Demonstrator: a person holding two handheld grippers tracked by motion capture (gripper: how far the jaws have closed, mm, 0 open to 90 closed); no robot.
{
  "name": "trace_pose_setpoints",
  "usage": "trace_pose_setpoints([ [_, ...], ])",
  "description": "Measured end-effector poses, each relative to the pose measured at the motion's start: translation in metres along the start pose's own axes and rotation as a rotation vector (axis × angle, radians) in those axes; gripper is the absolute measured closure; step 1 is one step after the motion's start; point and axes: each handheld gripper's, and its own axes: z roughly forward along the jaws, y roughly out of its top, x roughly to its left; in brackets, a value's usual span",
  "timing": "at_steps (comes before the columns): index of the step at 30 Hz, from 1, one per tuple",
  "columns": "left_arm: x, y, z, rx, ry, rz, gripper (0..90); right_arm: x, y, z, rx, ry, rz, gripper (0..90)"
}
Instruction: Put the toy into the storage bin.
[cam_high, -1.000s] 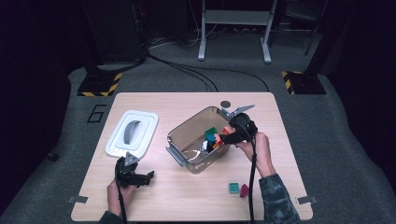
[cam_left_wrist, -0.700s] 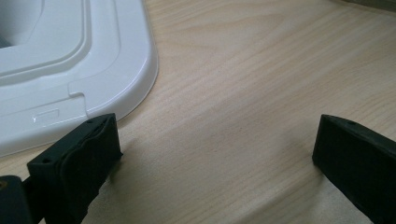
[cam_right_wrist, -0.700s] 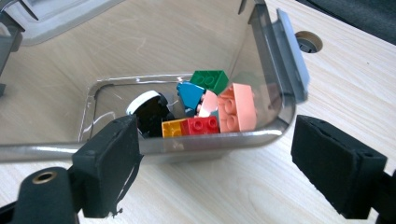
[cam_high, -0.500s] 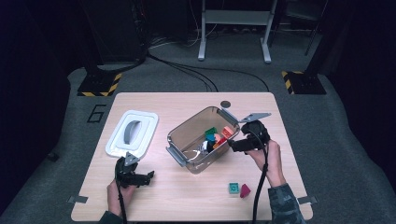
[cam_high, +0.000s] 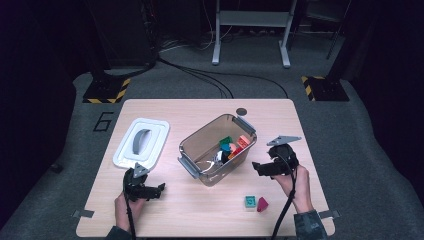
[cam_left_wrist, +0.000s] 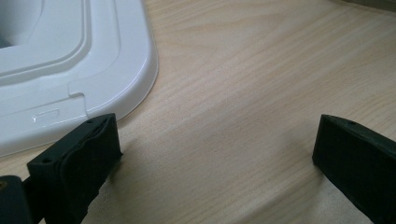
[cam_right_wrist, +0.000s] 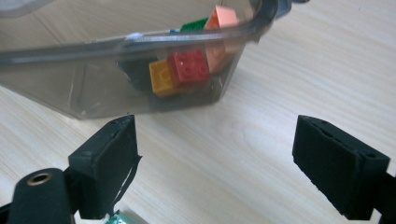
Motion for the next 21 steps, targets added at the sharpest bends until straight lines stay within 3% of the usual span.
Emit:
trace_pose_setpoints([
  [12,0.000,0.000,0.000,0.000,0.000,0.000,0.7,0.004,-0.037,0.018,0.044,0.035,0.030,12.6],
  [21,0.000,0.000,0.000,-0.001,-0.002,-0.007,0.7,0.010,-0.067,0.030,0.109,0.063,0.047,10.7],
])
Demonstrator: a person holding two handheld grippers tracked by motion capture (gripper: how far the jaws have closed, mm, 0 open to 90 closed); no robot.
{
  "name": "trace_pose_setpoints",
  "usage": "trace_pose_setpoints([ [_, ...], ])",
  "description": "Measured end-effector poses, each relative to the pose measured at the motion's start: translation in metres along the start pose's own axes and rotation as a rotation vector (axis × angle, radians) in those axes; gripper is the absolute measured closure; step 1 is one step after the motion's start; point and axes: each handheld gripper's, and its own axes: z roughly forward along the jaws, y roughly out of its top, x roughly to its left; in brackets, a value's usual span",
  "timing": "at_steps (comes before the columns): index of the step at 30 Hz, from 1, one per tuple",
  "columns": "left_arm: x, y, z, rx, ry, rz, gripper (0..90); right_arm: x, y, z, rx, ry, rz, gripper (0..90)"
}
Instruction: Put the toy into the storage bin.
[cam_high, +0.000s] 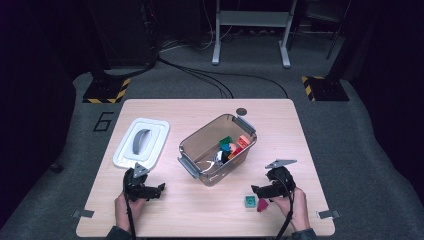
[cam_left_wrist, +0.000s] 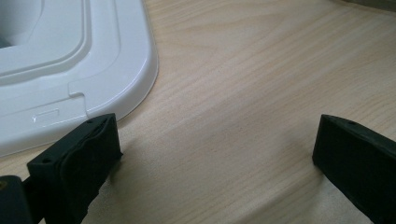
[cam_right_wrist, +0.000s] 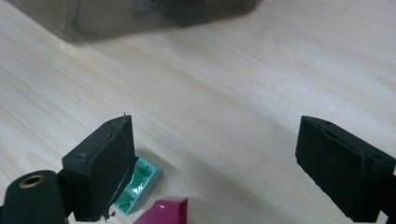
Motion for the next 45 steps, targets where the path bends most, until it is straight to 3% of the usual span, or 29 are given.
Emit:
trace_pose_setpoints([
  [15,0.000,0.000,0.000,0.001,0.002,0.006,0.7,0.009,-0.035,-0.005,0.045,0.027,0.001,13.9],
  [27,0.000,0.000,0.000,0.001,0.002,0.007,0.6,0.015,-0.045,-0.003,0.075,0.067,-0.029,40.5],
  [29,0.000,0.000,0.000,0.001,0.002,0.007,0.7,0.014,-0.045,-0.003,0.079,0.060,-0.031,43.3],
  [33,0.000,0.000,0.000,0.001,0.002,0.007,0.7,0.013,-0.045,-0.005,0.098,0.035,-0.018,39.9],
  [37,0.000,0.000,0.000,0.001,0.002,0.007,0.7,0.014,-0.047,-0.006,0.103,0.029,-0.022,48.1],
  [39,0.000,0.000,0.000,0.001,0.002,0.007,0.7,0.015,-0.047,-0.006,0.104,0.024,-0.029,56.6],
  [45,0.000,0.000,0.000,0.001,0.002,0.007,0.7,0.015,-0.043,-0.006,0.098,0.000,-0.043,59.0],
])
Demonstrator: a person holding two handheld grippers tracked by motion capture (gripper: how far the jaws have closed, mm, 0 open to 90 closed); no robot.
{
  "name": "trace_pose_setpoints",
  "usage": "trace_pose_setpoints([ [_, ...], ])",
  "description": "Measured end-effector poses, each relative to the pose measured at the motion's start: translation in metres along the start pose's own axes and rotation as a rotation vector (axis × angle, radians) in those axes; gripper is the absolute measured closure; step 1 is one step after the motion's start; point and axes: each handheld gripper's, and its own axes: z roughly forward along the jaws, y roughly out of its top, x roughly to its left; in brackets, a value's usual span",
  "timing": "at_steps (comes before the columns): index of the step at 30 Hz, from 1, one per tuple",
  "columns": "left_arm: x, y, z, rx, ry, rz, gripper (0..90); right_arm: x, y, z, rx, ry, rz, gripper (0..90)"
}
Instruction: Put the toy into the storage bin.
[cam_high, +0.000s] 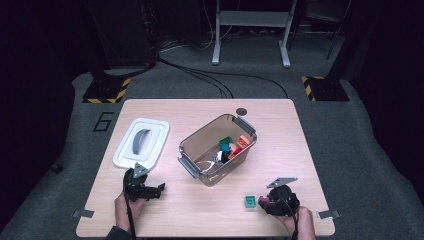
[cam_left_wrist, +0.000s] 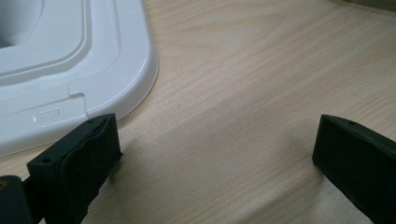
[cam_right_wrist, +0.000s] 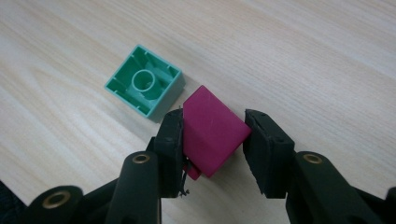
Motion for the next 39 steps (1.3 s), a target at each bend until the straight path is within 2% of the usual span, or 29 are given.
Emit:
trace_pose_setpoints([
  [8,0.000,0.000,0.000,0.000,0.000,0.000,0.7,-0.007,0.007,-0.007,-0.051,-0.025,0.030,59.1],
  [18,0.000,0.000,0.000,0.000,0.000,0.000,0.7,-0.014,0.038,-0.022,-0.138,-0.043,0.034,59.2],
  [19,-0.001,0.000,0.000,-0.002,-0.002,-0.010,0.7,-0.014,0.042,-0.023,-0.145,-0.042,0.029,59.1],
  [39,-0.001,0.000,0.000,-0.001,-0.002,-0.008,0.7,-0.015,0.107,-0.054,-0.252,-0.050,-0.031,59.2],
])
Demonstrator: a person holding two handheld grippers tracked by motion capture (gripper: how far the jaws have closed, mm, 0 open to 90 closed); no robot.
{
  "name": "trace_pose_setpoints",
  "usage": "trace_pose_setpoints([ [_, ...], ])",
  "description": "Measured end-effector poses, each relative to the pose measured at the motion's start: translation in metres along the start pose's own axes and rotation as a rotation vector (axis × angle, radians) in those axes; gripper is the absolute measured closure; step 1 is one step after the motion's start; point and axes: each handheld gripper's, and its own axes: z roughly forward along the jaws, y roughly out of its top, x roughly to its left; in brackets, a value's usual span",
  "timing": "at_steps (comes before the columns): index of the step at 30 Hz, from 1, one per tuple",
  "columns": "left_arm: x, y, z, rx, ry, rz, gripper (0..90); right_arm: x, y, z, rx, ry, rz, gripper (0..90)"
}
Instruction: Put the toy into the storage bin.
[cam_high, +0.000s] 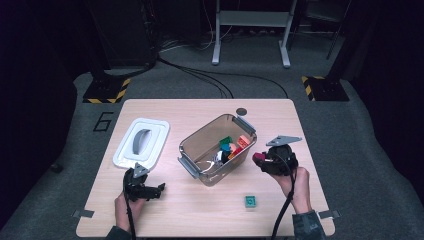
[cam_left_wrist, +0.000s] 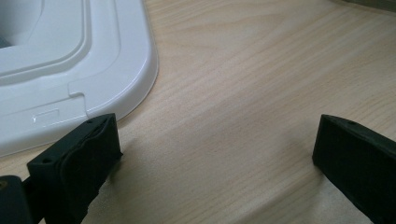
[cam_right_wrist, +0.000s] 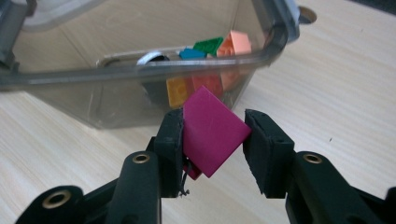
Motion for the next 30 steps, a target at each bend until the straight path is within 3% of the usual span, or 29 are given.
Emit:
trace_pose_setpoints([
  [8,0.000,0.000,0.000,0.000,0.000,0.001,0.7,0.002,0.026,0.000,-0.026,0.011,-0.018,59.1],
  [20,0.000,0.000,0.000,0.000,0.000,0.001,0.7,0.017,0.059,0.022,-0.035,0.062,-0.066,59.1],
  [30,0.000,0.000,0.000,0.000,0.000,0.001,0.7,0.032,0.067,0.051,0.037,0.116,-0.096,59.0],
])
